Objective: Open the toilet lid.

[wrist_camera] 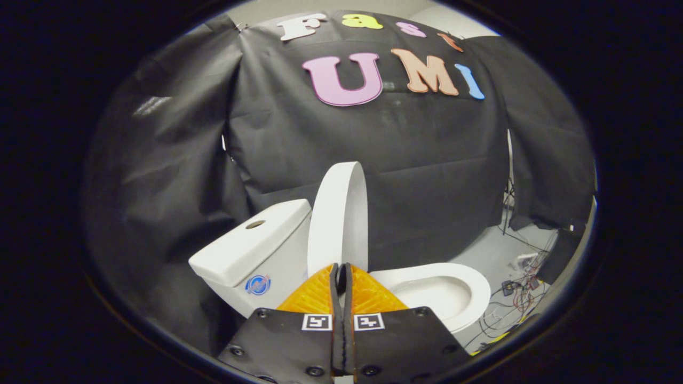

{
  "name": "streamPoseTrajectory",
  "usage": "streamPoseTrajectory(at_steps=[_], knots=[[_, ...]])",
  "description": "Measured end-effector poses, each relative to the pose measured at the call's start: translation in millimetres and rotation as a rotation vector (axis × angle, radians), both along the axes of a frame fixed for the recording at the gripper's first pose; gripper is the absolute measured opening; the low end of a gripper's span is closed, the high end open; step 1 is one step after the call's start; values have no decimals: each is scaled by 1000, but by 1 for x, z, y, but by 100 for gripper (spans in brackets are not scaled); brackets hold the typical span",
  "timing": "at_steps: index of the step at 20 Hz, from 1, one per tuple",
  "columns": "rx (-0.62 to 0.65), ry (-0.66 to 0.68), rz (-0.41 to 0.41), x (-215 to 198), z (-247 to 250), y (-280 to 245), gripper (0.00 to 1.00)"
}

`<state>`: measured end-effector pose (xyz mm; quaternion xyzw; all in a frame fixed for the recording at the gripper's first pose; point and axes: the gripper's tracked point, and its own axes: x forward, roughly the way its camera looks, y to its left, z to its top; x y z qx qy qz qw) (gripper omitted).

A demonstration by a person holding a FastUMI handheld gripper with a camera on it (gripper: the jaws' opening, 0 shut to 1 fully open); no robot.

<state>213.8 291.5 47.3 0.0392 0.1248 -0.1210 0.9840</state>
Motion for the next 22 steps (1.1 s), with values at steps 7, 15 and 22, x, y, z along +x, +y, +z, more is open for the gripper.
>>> streamPoseTrajectory(at_steps=[7, 15, 22], knots=[[7, -11, 39, 11, 1, 20, 1], [-66, 8, 93, 26, -4, 53, 1], [-99, 6, 132, 32, -5, 66, 1]])
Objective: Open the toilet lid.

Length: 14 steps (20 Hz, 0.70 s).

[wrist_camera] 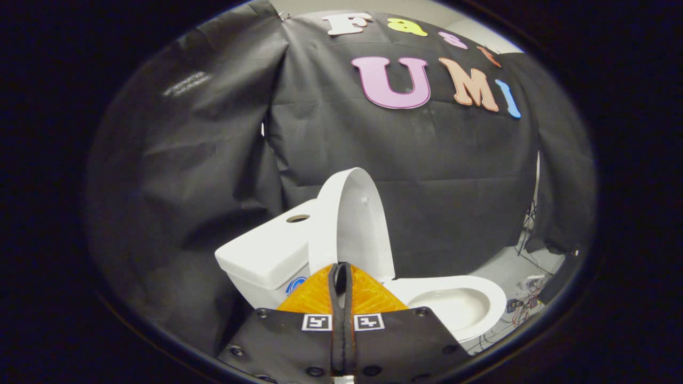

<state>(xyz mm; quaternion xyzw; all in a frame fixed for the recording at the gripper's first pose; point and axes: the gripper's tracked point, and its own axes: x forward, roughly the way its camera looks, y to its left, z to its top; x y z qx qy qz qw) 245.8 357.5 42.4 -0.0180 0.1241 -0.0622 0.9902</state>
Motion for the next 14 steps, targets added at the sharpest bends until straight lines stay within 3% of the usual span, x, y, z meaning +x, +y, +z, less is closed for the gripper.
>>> streamPoseTrajectory(at_steps=[11, 14], knots=[[-51, -18, 21, 8, 2, 14, 1], [-1, -33, 55, 7, -2, 19, 16]])
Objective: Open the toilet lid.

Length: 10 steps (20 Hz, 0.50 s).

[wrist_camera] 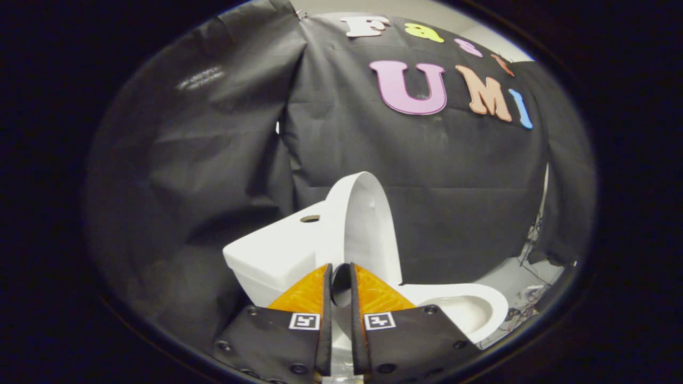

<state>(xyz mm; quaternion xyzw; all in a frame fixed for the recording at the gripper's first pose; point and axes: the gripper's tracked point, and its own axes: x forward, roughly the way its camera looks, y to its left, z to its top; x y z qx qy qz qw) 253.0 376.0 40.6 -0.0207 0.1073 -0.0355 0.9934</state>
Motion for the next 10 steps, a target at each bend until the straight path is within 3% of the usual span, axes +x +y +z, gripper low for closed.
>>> streamPoseTrajectory(at_steps=[2, 8, 10], knots=[[38, -19, 52, -1, 2, 6, 16], [-5, -75, 94, -11, 22, -5, 98], [2, -78, 111, -15, 24, -10, 98]])
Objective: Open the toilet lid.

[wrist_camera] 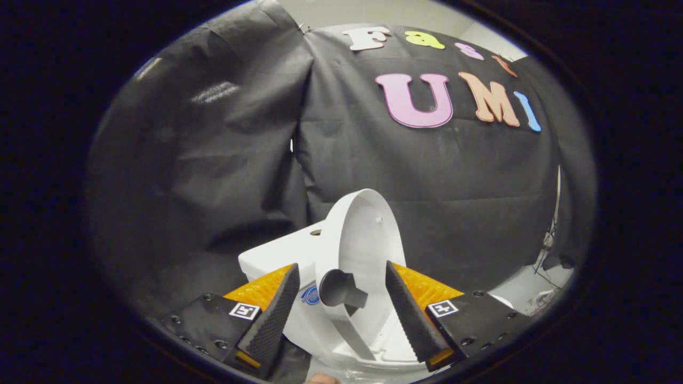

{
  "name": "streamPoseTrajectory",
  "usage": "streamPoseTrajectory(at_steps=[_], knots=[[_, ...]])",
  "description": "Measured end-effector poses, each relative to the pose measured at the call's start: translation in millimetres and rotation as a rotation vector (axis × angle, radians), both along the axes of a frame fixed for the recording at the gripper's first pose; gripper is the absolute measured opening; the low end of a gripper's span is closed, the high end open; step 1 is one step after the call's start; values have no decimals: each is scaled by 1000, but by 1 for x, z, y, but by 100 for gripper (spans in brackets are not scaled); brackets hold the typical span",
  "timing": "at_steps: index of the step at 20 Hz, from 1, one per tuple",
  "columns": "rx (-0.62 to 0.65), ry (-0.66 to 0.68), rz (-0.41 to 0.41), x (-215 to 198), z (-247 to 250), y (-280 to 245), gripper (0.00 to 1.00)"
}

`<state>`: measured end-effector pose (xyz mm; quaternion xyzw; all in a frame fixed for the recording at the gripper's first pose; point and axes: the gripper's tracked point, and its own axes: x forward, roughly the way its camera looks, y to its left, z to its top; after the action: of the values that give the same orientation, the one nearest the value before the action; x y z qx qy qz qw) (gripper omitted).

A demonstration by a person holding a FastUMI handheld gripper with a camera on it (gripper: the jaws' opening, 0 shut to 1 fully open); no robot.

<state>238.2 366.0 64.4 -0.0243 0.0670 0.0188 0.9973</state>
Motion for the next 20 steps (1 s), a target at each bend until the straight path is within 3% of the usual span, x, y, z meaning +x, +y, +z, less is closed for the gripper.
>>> streamPoseTrajectory(at_steps=[8, 20], knots=[[18, 14, -50, -17, -1, -66, 98], [-145, 44, -90, -54, -6, -168, 99]])
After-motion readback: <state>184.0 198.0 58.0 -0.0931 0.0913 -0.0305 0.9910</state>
